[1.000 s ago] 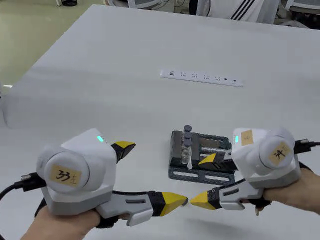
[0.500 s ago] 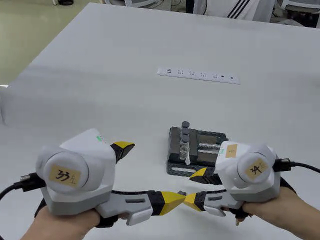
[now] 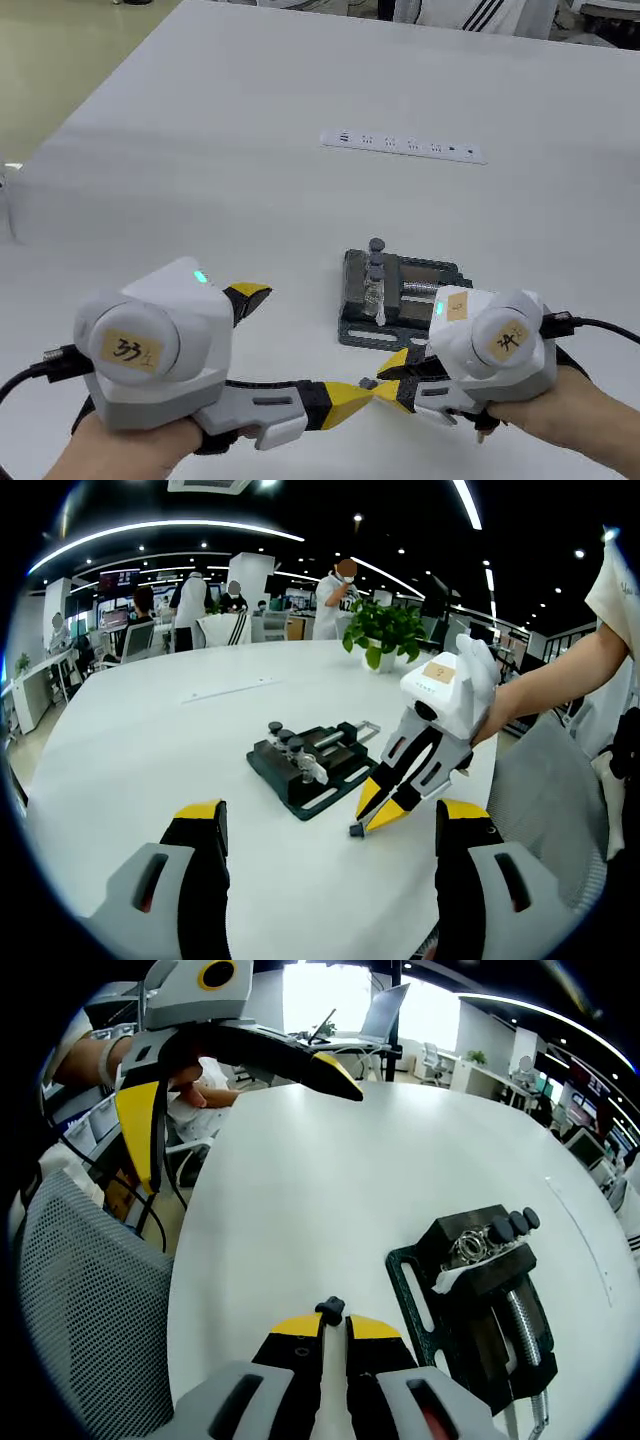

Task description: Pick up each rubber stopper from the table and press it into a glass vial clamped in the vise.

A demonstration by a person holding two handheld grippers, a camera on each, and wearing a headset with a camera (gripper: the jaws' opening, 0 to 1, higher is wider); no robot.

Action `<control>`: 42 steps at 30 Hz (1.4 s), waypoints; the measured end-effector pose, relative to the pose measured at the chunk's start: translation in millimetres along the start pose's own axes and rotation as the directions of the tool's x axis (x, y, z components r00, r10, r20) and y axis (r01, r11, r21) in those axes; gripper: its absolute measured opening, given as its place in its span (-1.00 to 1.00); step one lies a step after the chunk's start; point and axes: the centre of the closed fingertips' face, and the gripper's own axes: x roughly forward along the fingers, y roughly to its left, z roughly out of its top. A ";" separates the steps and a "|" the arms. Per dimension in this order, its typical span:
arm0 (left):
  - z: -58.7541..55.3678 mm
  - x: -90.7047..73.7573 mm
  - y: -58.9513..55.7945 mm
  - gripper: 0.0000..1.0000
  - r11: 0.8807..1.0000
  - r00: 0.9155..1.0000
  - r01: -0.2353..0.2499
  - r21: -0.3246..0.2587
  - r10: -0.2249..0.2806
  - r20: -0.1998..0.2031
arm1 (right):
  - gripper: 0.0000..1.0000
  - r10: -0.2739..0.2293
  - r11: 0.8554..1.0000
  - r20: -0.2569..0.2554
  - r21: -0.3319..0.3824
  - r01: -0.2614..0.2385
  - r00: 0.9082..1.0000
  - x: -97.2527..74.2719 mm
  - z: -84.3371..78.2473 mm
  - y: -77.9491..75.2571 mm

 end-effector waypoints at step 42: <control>-6.6 1.7 -0.4 0.66 1.000 1.000 0.001 -0.010 -0.001 -0.006 | -1.00 0.083 0.926 0.091 0.361 -0.111 0.992 0.7 11.6 5.5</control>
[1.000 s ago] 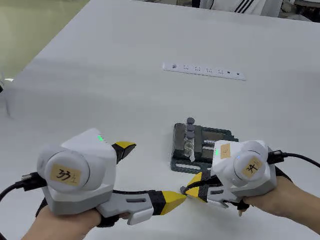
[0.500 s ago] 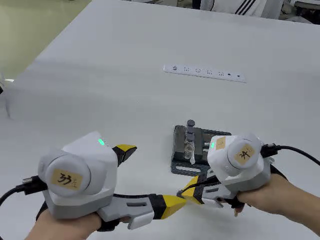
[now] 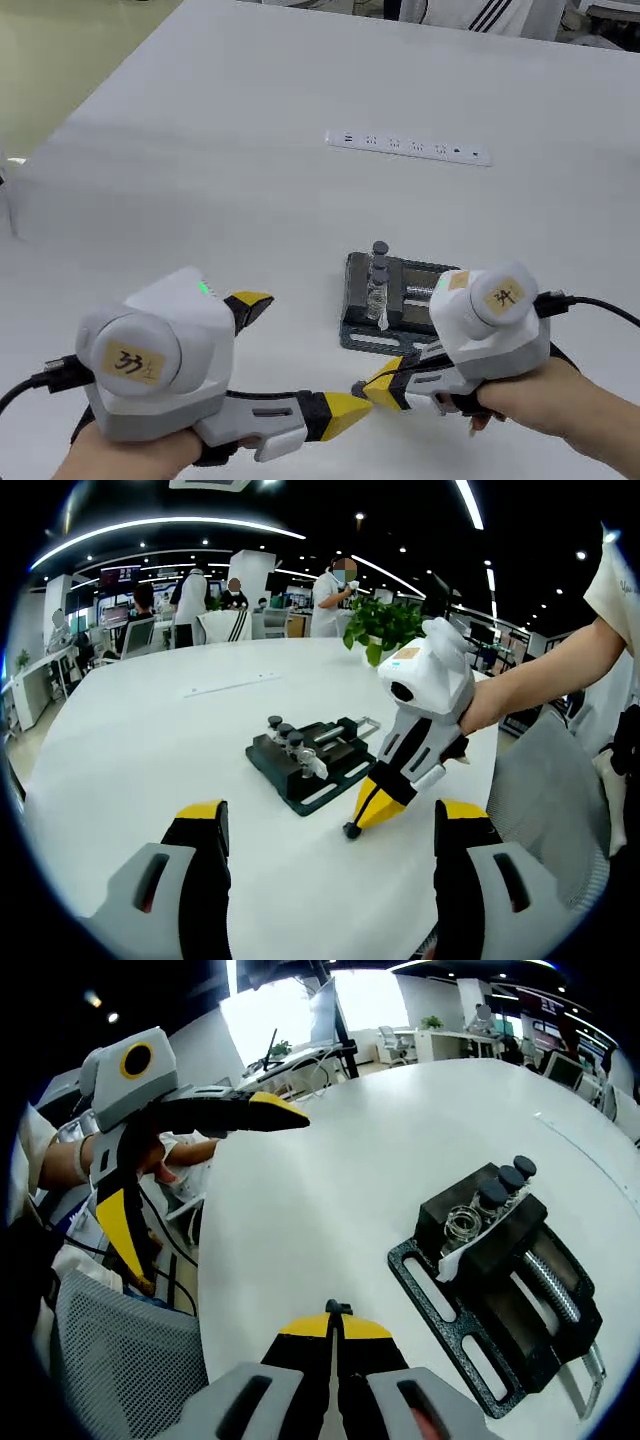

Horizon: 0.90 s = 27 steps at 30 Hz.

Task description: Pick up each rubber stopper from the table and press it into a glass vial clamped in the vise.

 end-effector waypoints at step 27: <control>57.7 2.7 -31.0 0.06 0.981 0.984 0.101 0.167 -0.123 0.127 | -1.00 0.085 0.563 0.606 0.626 -0.540 0.791 -119.9 87.6 27.3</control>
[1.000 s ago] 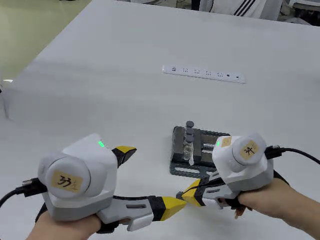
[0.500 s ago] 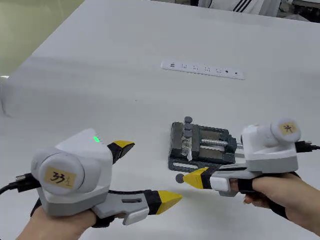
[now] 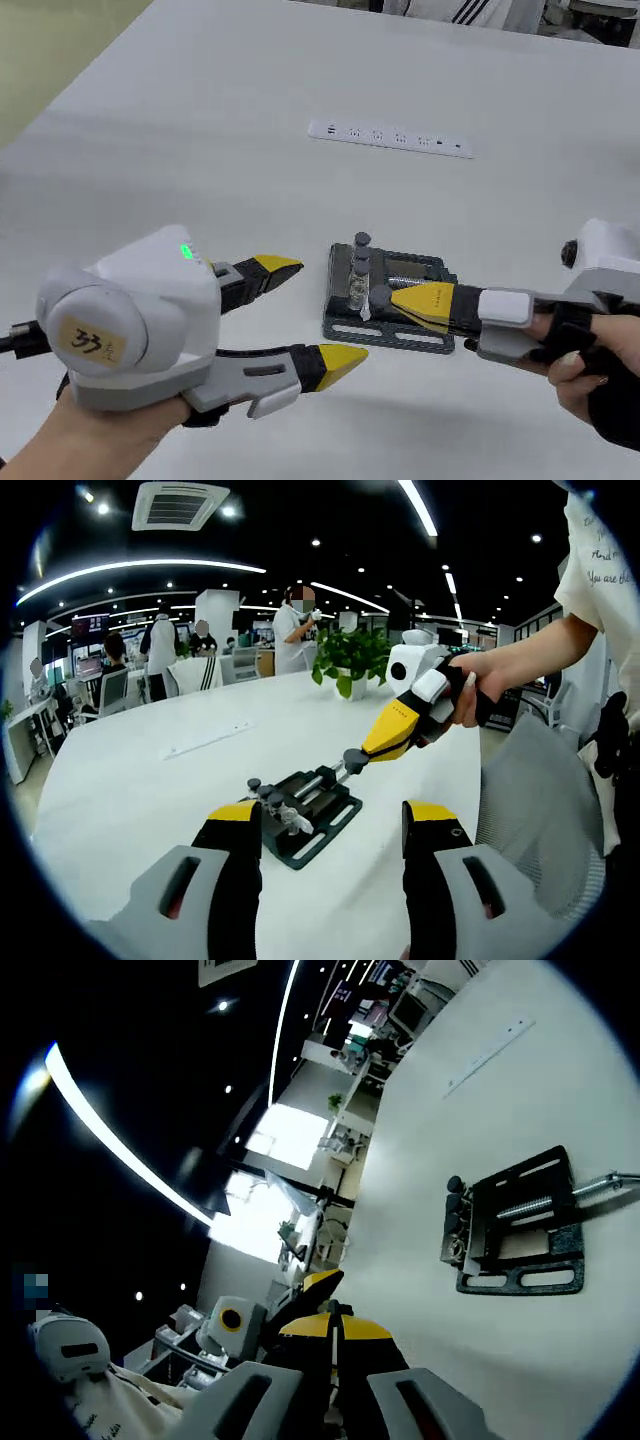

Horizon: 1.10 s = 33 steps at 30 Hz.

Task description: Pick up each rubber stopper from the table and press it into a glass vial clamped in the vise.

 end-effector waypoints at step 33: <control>16.7 9.8 -33.7 -0.84 0.986 0.985 0.162 0.035 -0.164 0.045 | -1.00 0.057 0.979 -0.040 0.201 -0.048 0.998 -3.4 -30.3 14.6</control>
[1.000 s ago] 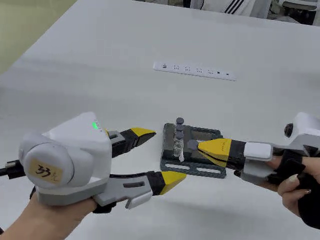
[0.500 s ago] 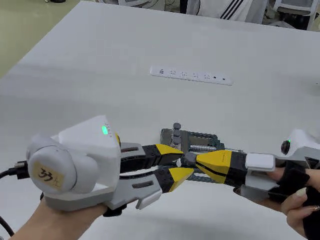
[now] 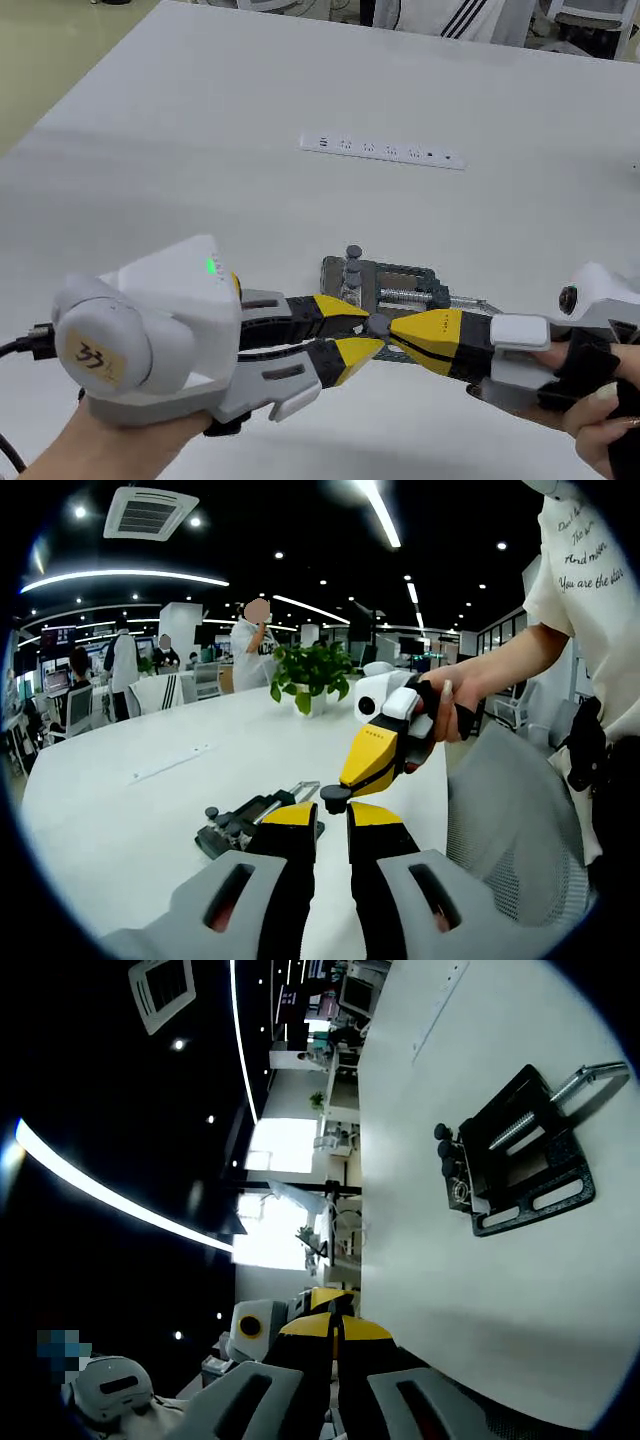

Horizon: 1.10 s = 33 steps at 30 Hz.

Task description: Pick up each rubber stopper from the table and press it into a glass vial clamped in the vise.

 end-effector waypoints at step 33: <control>-5.4 -0.8 1.3 -0.93 1.000 1.000 -0.016 -0.016 0.016 -0.020 | -0.83 0.014 0.988 0.051 -0.155 -0.006 0.999 -0.3 8.7 -1.3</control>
